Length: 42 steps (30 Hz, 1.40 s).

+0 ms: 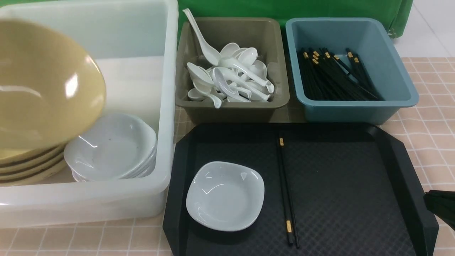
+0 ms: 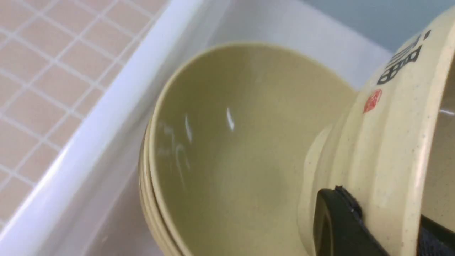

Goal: On brown table put chopsticks spoon bowls plates into blue grey white boxes.
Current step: 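Place the tan bowl onto the bowl stack in the left bin with the left gripper, then grasp the small white bowl on the black tray by its rim with the left gripper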

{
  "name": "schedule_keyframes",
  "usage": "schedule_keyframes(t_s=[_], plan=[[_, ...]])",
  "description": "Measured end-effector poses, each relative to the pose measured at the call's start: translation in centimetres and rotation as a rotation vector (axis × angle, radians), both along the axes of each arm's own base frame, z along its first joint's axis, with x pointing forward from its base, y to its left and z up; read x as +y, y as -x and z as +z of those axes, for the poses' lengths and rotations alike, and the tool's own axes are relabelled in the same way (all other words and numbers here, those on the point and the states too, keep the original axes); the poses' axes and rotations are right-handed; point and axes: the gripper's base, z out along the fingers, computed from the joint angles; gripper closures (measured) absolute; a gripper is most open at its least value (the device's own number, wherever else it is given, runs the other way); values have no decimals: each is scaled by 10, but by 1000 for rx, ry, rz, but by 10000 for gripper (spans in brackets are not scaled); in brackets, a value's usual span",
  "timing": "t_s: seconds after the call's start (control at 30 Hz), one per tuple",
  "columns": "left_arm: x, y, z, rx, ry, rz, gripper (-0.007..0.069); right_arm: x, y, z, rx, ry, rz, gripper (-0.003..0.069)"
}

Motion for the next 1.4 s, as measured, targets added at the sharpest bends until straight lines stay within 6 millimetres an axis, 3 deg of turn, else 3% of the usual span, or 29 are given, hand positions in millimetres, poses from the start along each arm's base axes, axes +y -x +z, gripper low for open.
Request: schedule_keyframes(t_s=[0.13, 0.2, 0.23, 0.3, 0.43, 0.53, 0.63, 0.73, 0.87, 1.0, 1.13, 1.3, 1.4], plan=[[4, 0, -22, -18, 9, 67, 573, 0, 0, 0, -4, -3, -1, 610], [6, 1, -25, -20, -20, 78, 496, 0, 0, 0, -3, -4, -2, 610], [6, 1, -25, -19, -21, 79, 496, 0, 0, 0, -3, -4, -2, 610], [6, 2, -26, -9, -36, 78, 389, 0, 0, 1, -6, -5, -2, 610], [0, 12, -16, -29, -45, 77, 202, 0, -1, -2, -12, -8, -2, 607], [-8, 22, -1, -71, -70, 69, 127, 0, -1, -8, -14, -8, -2, 605], [-16, 35, 20, -144, -113, 68, 109, 0, 0, -12, -8, -6, -2, 602], [-27, 49, 43, -234, -138, 65, 115, 0, 0, -13, -11, -15, -6, 600], [-49, 51, 52, -267, -91, -52, 175, 1, -2, -11, -27, -45, -19, 594], [-94, 45, 43, -217, 12, -396, 312, 1, -2, -11, -32, -54, -23, 589], [-147, 53, 33, -186, 125, -776, 440, 1, -2, -10, -35, -66, -29, 585], [-186, 61, 27, -141, 183, -1014, 477, 1, -2, -11, -28, -81, -40, 579], [-224, 63, 15, -74, 192, -1227, 496, 1, -2, -12, -15, -110, -59, 573]])
